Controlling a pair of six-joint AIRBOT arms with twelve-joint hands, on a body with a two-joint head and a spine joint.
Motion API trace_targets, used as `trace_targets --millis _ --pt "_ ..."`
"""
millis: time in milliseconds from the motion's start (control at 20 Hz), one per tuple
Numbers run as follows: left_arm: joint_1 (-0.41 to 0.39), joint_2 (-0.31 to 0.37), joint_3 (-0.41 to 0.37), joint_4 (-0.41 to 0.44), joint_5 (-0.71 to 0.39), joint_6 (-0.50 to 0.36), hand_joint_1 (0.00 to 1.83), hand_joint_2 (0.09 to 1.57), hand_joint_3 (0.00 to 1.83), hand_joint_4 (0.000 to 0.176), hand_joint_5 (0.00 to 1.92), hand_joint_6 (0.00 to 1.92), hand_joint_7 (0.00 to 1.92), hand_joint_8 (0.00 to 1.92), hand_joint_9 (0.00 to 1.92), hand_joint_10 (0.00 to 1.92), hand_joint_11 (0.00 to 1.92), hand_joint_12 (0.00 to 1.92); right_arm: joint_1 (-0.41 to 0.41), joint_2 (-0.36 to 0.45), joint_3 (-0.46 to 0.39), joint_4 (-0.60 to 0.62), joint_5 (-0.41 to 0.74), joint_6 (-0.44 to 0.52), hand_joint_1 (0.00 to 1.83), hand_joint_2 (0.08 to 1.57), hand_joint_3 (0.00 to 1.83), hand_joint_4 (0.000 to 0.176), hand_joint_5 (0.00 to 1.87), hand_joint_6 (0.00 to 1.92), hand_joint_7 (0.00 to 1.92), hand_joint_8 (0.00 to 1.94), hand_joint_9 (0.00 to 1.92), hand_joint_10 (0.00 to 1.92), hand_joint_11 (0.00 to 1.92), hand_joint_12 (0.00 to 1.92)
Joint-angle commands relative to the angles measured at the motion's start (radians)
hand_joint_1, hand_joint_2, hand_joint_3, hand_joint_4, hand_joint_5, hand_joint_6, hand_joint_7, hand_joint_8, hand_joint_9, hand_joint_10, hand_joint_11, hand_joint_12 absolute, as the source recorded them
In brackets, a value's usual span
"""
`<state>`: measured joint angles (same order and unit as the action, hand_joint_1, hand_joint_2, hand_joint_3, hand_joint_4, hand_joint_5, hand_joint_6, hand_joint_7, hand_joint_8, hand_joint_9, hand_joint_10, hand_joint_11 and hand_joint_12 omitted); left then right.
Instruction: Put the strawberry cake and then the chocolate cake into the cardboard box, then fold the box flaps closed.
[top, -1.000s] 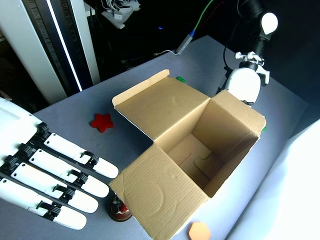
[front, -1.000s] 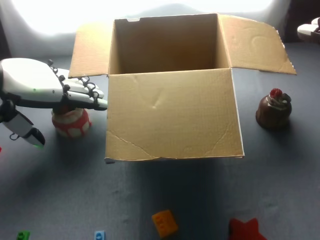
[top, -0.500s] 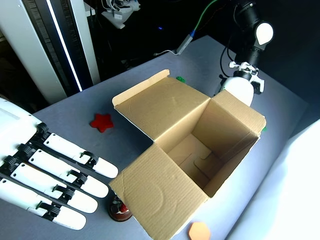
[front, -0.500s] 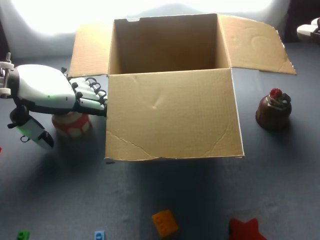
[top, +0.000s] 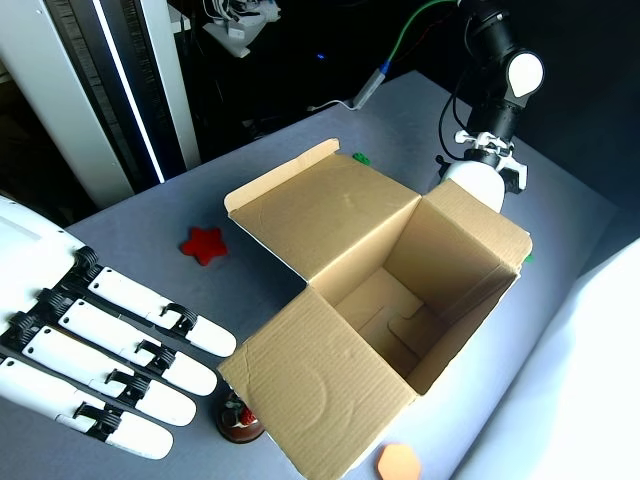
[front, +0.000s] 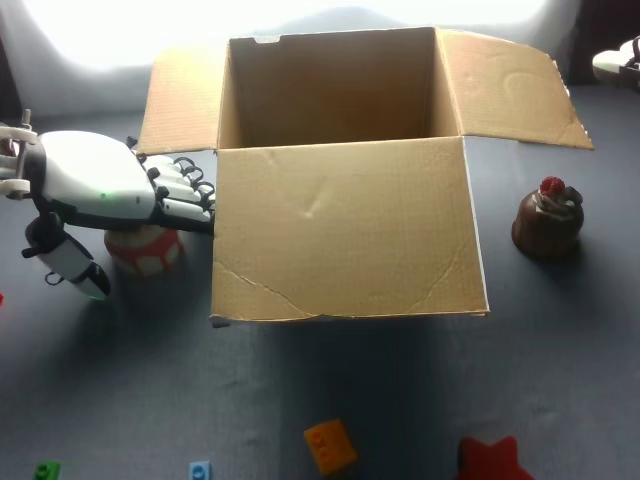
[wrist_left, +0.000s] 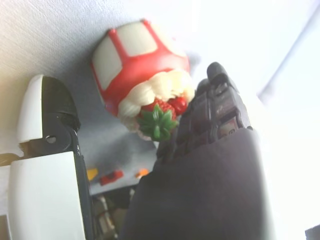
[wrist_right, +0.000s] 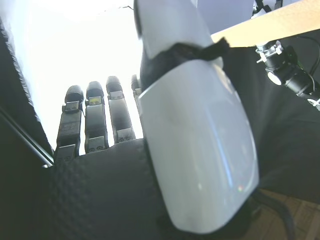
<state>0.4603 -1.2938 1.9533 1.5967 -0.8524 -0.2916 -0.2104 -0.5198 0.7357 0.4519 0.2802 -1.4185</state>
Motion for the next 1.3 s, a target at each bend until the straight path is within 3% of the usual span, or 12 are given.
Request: trace_targets --millis 0,100,200,250,300,350,400,450,500,800,1050,1250 --pt "0.0 0.005 0.016 -0.064 -0.005 0.004 1.18 0.95 0.0 0.055 0.04 0.01 0.05 0.01 0.04 0.01 0.0 0.48 0.015 0.01 0.001 -0.008 0.109 -0.003 1.11 1.02 0.0 0.025 0.0 0.0 0.03 0.01 0.01 0.01 0.0 0.0" --pt "0.004 0.003 0.03 -0.07 -0.006 0.006 1.22 0.96 0.0 0.068 0.11 0.02 0.11 0.01 0.13 0.03 0.0 0.75 0.015 0.009 0.001 -0.008 0.109 -0.003 1.11 1.03 0.0 0.017 0.0 0.0 0.02 0.0 0.01 0.0 0.0 0.0" --pt "0.005 0.001 0.036 -0.075 -0.008 0.008 1.26 0.97 0.0 0.105 0.3 0.07 0.3 0.05 0.38 0.13 0.0 1.29 0.015 0.009 0.001 -0.008 0.109 -0.003 1.11 1.02 0.0 0.008 0.0 0.0 0.02 0.0 0.02 0.01 0.0 0.0" --pt "0.006 0.001 0.036 -0.077 -0.009 0.008 1.25 0.99 0.0 0.107 0.41 0.06 0.4 0.08 0.36 0.58 0.1 1.5 0.015 0.009 0.001 -0.008 0.109 -0.003 1.11 1.03 0.0 0.017 0.0 0.0 0.01 0.0 0.01 0.0 0.01 0.0" --pt "0.006 0.001 0.035 -0.078 -0.009 0.008 1.26 1.02 0.01 0.085 0.5 0.09 0.45 0.16 0.34 1.04 0.27 1.6 0.015 0.009 0.001 -0.008 0.108 -0.004 1.11 1.03 0.0 0.017 0.0 0.0 0.03 0.01 0.01 0.0 0.01 0.0" --pt "0.006 0.001 0.035 -0.079 -0.009 0.008 1.3 1.04 0.0 0.046 0.55 0.23 0.36 0.66 0.39 1.29 0.47 1.58 0.015 0.009 0.001 -0.008 0.108 -0.004 1.11 1.02 0.0 0.017 0.0 0.0 0.04 0.01 0.02 0.01 0.01 0.01" --pt "0.006 0.001 0.035 -0.079 -0.009 0.007 1.43 1.2 0.0 0.0 0.53 0.76 0.52 1.39 0.71 1.47 0.71 1.56 0.015 0.009 0.001 -0.008 0.108 -0.004 1.11 1.02 0.0 0.012 0.0 0.0 0.05 0.01 0.02 0.01 0.01 0.01" --pt "0.006 0.001 0.034 -0.08 -0.009 0.007 1.43 1.2 0.0 0.0 0.53 0.76 0.52 1.39 0.71 1.47 0.71 1.56 0.015 0.009 0.001 -0.008 0.108 -0.004 1.11 1.02 0.0 0.012 0.0 0.0 0.05 0.01 0.02 0.01 0.01 0.01" --pt "0.006 0.004 0.033 -0.08 -0.011 0.007 1.33 1.22 0.0 0.0 0.67 1.28 0.7 1.41 0.85 1.43 0.83 1.51 0.015 0.009 0.001 -0.008 0.107 -0.004 1.09 1.02 0.0 0.009 0.0 0.0 0.05 0.01 0.03 0.01 0.04 0.03" --pt "0.006 0.043 -0.015 -0.08 -0.009 0.0 1.35 1.18 0.0 0.0 0.85 1.18 0.7 1.34 0.87 1.35 0.91 1.42 0.015 0.009 0.001 -0.008 0.107 -0.004 1.07 1.03 0.0 0.009 0.0 0.0 0.06 0.0 0.02 0.0 0.0 0.37" --pt "-0.002 0.116 -0.091 -0.08 -0.002 -0.001 1.35 1.19 0.0 0.0 0.83 1.15 0.68 1.42 0.85 1.37 0.85 1.44 0.015 0.009 0.001 -0.008 0.107 -0.004 1.04 1.05 0.0 0.004 0.0 0.0 0.03 0.0 0.0 0.0 0.0 0.14" --pt "-0.056 0.191 -0.148 -0.047 -0.001 -0.001 1.45 1.19 0.0 0.0 0.8 1.16 0.66 1.42 0.78 1.36 0.78 1.57 0.015 0.01 0.001 -0.008 0.107 -0.005 1.09 1.02 0.0 0.007 0.0 0.0 0.08 0.0 0.07 0.01 0.0 0.44"
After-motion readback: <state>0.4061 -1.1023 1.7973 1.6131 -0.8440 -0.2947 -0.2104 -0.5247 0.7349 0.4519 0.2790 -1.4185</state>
